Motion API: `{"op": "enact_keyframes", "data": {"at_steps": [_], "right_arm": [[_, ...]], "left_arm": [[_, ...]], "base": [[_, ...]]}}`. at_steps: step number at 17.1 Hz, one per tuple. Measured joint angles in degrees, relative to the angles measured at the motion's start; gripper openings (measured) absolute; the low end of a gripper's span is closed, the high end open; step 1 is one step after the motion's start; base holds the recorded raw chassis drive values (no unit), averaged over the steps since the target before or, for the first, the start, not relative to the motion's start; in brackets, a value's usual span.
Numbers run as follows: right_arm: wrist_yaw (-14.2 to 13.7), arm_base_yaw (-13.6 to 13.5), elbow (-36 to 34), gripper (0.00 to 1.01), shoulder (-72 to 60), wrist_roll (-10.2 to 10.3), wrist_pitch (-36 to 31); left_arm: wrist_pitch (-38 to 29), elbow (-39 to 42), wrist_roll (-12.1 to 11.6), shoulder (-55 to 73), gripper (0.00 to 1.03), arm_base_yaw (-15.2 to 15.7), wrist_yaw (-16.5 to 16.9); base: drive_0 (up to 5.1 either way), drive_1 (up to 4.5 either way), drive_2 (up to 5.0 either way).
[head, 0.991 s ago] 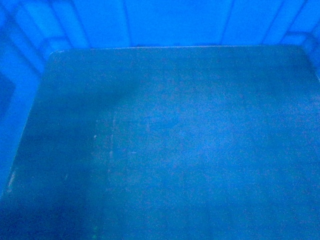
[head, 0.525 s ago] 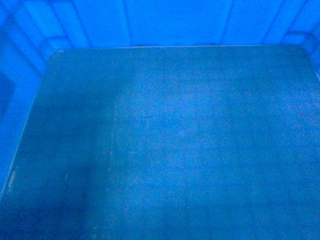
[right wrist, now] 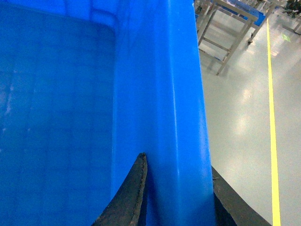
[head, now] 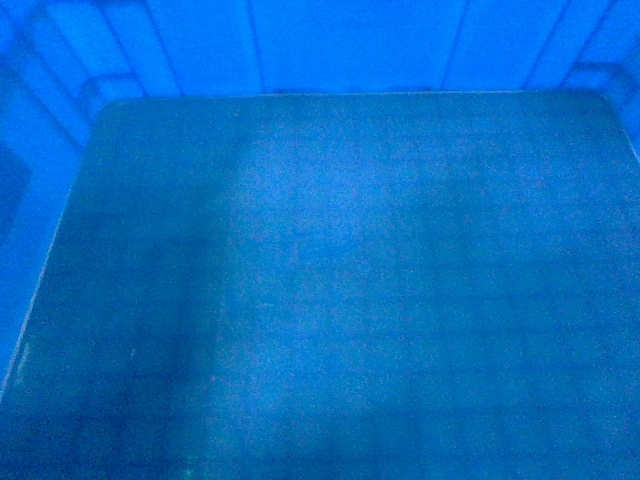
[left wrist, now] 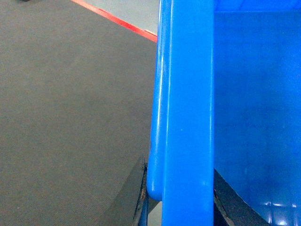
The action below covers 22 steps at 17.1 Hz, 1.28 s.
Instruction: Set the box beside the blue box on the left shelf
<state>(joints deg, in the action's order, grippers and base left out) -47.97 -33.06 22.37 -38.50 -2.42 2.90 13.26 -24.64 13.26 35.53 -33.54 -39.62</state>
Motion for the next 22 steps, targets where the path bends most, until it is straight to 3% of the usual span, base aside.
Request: {"op": "enact_keyframes", "data": {"at_steps": [22], "right_arm": [[-0.02, 0.0, 0.0, 0.22, -0.02, -0.04, 0.04]], "left_arm": [[0.0, 0.0, 0.0, 0.0, 0.2, 0.0, 0.0]], "base": [[-1.6, -1.58, -1.6]]}}
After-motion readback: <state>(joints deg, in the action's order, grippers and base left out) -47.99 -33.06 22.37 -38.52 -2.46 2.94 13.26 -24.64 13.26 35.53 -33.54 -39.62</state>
